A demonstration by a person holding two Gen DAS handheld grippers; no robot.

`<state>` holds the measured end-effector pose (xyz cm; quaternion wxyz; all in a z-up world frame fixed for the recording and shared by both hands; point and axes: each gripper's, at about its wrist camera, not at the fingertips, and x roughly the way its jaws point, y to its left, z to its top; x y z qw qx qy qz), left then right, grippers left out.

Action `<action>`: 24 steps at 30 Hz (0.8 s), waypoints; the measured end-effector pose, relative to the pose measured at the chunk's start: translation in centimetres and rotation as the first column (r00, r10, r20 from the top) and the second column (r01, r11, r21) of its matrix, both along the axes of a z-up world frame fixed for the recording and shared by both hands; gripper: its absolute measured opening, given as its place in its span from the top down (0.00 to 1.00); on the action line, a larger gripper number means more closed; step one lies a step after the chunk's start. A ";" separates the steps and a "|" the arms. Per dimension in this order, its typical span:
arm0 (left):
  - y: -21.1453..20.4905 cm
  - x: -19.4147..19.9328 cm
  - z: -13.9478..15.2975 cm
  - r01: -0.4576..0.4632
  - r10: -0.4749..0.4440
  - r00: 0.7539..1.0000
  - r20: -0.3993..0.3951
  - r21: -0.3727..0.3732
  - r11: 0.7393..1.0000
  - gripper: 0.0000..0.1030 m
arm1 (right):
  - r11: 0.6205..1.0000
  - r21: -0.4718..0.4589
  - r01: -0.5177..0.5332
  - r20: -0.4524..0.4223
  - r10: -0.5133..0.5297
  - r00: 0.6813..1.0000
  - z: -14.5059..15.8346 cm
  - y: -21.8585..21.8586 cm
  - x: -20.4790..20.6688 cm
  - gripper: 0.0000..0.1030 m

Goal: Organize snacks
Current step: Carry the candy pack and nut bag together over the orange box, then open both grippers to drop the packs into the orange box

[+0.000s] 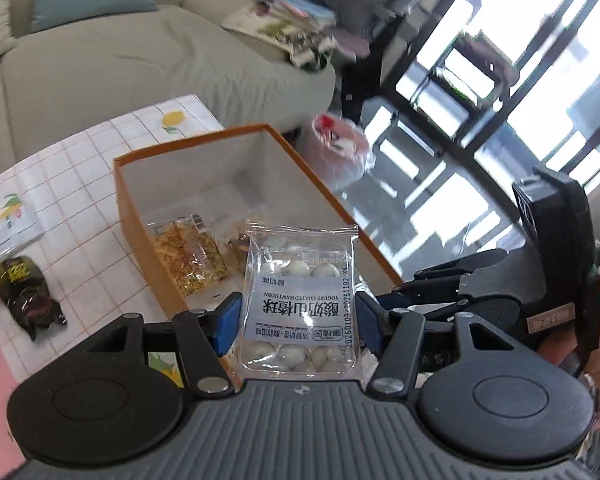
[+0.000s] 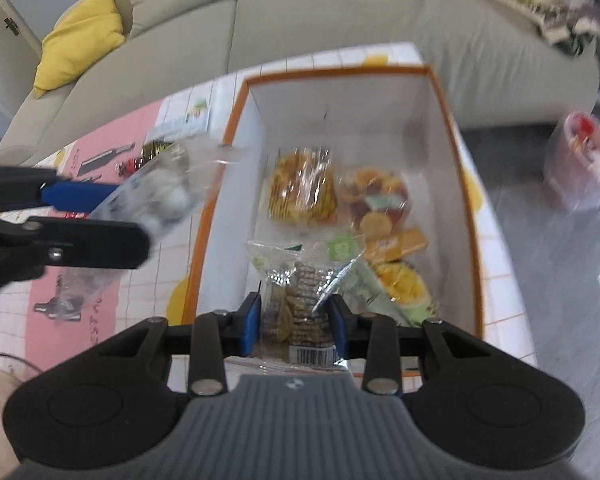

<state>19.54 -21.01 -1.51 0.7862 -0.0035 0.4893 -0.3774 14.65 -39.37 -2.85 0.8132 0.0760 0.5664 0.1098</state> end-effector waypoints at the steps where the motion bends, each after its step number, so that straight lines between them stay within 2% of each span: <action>1: -0.6 0.4 -0.3 0.012 -0.012 1.000 -0.003 0.018 1.000 0.34 | 1.000 0.004 -0.004 -0.016 0.004 1.000 -0.5 -0.1 0.3 0.66; 5: -3.6 1.7 -1.7 0.080 -0.084 0.996 0.023 0.138 0.987 0.34 | 0.999 -0.018 -0.044 -0.055 0.043 0.998 -2.3 0.0 1.7 0.66; 10: -5.4 2.7 -3.3 0.173 -0.179 0.984 0.003 0.236 0.956 0.34 | 0.995 -0.044 -0.087 -0.086 0.083 0.993 -4.1 0.0 2.6 0.66; 15: -7.5 3.3 -5.7 0.245 -0.266 0.964 0.006 0.369 0.897 0.34 | 0.991 -0.055 -0.120 -0.119 0.112 0.987 -5.5 -0.5 3.1 0.66; 19: -9.0 3.3 -7.4 0.303 -0.337 0.941 -0.001 0.442 0.844 0.34 | 0.987 -0.053 -0.149 -0.135 0.141 0.981 -6.4 -0.7 3.6 0.66; 21: -9.6 3.4 -8.1 0.310 -0.347 0.938 -0.008 0.468 0.827 0.34 | 0.985 -0.059 -0.165 -0.138 0.156 0.978 -6.6 -0.6 3.7 0.66; 24: -9.8 3.7 -9.1 0.305 -0.337 0.941 -0.023 0.489 0.818 0.33 | 0.980 -0.066 -0.187 -0.146 0.175 0.974 -7.0 -0.3 3.9 0.66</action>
